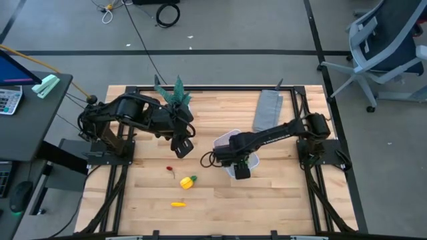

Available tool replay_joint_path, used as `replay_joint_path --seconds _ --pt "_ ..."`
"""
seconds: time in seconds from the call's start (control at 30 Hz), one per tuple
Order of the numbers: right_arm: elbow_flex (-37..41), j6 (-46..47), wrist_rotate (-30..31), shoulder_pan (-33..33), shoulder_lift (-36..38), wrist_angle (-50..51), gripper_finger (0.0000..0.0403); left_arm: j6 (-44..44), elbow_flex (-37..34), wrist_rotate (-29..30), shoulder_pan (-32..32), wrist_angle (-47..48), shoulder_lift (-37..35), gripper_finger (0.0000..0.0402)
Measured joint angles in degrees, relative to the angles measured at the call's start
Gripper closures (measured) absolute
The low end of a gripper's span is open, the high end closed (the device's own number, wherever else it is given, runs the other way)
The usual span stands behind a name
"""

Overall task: Pick and placing Produce into tupperware
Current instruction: Put the green corn into the white basket, then put the yellow pineapple into the white basket

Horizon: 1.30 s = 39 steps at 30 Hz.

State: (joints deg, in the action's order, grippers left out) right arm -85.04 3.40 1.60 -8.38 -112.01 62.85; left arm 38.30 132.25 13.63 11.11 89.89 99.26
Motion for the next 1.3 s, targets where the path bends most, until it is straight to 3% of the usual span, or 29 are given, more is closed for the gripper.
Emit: replay_joint_path --seconds 0.3,0.43,0.67,0.83,1.07,1.2,1.3 --pt "-0.2 1.6 0.0 -0.9 0.0 -0.7 0.0146 0.1 0.0 0.0 0.0 0.0 0.0 0.0354" --pt "-2.8 4.9 0.0 -0.9 0.0 5.0 0.0148 3.2 0.0 0.0 0.2 0.0 0.0 0.0346" --pt "-19.0 13.0 -1.7 -0.9 0.0 24.0 0.0162 10.1 0.1 -0.1 2.6 0.1 0.6 0.0331" --pt "-32.6 19.3 -2.6 -1.7 0.0 27.1 0.0171 13.1 -1.0 0.1 6.0 -0.1 3.6 0.0318" --pt "-45.1 10.2 -2.2 -5.8 1.7 27.2 0.0174 19.6 -12.0 -3.6 13.0 0.0 9.2 0.0286" --pt "-45.7 9.0 -1.4 -7.5 7.0 27.2 0.0174 25.3 -20.9 -8.9 14.9 -1.3 11.3 0.0243" --pt "-45.7 11.7 -0.2 -8.4 11.2 27.1 0.0174 25.9 -29.0 -11.1 14.8 -8.6 11.5 0.0204"
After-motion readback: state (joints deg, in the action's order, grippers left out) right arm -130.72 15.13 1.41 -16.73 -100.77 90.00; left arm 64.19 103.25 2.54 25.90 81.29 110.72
